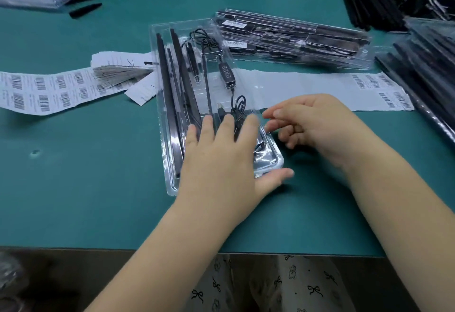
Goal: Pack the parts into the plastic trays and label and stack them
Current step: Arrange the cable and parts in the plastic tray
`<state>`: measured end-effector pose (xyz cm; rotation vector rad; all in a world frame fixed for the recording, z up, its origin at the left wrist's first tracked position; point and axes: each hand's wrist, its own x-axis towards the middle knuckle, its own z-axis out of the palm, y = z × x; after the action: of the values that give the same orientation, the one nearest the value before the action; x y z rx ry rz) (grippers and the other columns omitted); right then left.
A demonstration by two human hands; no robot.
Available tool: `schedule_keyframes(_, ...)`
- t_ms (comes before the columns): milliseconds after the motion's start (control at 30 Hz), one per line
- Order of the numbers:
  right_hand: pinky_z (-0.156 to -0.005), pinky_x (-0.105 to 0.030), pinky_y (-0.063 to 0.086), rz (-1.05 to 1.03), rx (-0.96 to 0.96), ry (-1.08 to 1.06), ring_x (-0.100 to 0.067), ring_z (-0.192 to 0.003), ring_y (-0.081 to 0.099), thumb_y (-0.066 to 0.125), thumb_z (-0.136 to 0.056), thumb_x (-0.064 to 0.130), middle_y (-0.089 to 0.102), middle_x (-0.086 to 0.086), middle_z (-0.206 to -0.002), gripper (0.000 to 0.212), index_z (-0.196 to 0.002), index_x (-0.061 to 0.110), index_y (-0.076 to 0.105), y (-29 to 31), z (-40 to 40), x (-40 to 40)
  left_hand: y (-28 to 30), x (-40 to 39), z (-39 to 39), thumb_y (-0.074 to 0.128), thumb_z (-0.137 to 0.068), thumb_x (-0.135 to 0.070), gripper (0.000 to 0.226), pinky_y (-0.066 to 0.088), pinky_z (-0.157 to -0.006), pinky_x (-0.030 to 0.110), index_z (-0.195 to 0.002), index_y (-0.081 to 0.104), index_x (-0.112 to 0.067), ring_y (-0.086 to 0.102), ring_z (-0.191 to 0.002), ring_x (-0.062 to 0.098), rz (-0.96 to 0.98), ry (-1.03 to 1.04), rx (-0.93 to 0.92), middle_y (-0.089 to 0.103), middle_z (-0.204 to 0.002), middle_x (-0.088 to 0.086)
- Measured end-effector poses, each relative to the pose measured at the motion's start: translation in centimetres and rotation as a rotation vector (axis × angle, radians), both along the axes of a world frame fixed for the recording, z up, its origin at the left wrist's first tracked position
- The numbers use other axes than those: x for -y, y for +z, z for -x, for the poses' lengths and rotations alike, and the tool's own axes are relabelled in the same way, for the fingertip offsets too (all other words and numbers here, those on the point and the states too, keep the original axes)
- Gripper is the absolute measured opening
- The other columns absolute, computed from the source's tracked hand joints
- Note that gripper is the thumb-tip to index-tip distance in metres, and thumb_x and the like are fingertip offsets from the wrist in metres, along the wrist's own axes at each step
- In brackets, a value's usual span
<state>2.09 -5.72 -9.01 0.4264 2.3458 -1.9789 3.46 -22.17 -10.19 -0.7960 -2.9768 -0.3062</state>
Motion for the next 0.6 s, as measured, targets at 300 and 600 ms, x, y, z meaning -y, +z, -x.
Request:
schedule_keyframes(300, -0.046, -0.018, 0.043, -0.151, -0.102, 0.026, -0.005, -0.050, 0.054, 0.052, -0.092, 0.017, 0.069, 0.004, -0.063, 0.018, -0.082, 0.019, 0.067, 0.5, -0.5, 0.2, -0.5, 0.0, 0.0, 0.000, -0.074, -0.071, 0.095, 0.015, -0.113, 0.052, -0.147, 0.032, -0.019, 0.027, -0.139, 0.039, -0.024, -0.002, -0.026, 0.036, -0.149, 0.014)
schedule_keyframes(600, -0.066, -0.036, 0.044, -0.655, -0.119, 0.258, -0.025, -0.069, 0.053, 0.050, -0.078, 0.044, 0.056, -0.012, -0.074, 0.024, -0.083, 0.038, 0.073, 0.5, -1.0, -0.8, -0.6, 0.0, -0.2, -0.011, -0.077, -0.062, 0.088, 0.010, -0.114, 0.050, -0.150, 0.022, -0.027, 0.022, -0.140, 0.039, -0.087, 0.011, 0.000, 0.030, -0.152, 0.015)
